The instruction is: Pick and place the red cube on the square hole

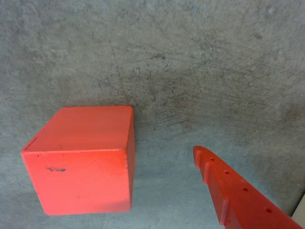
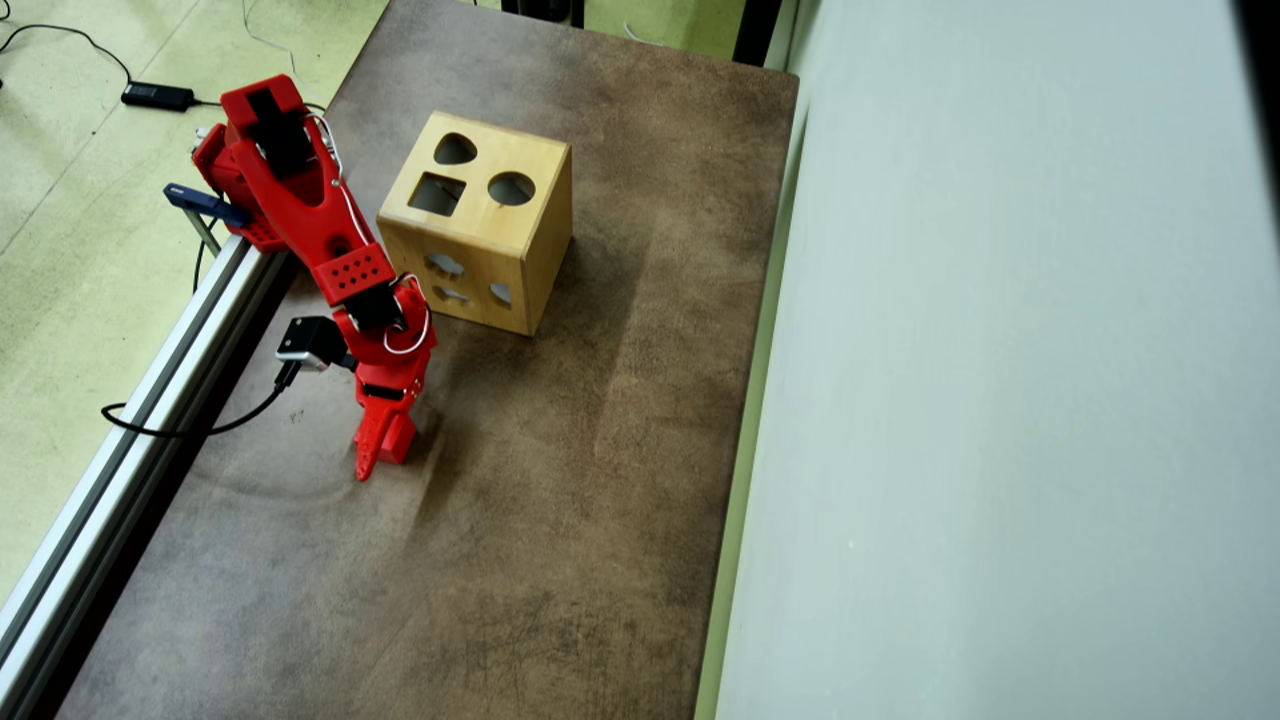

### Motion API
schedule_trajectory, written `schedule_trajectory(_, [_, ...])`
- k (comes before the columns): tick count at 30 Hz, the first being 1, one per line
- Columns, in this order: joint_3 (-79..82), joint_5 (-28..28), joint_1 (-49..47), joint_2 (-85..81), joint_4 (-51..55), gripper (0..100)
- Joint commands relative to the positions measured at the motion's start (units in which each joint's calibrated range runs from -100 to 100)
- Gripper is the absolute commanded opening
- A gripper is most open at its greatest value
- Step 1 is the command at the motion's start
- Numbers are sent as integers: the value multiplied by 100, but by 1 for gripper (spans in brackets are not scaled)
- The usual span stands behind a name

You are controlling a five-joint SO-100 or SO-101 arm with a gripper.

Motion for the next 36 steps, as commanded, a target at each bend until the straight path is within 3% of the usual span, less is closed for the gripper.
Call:
schedule_trajectory(1, [-11, 137, 39, -40, 63, 74])
schedule_trajectory(5, [-11, 332, 39, -40, 63, 74])
schedule_trajectory(36, [-47, 342, 343, -57, 63, 71])
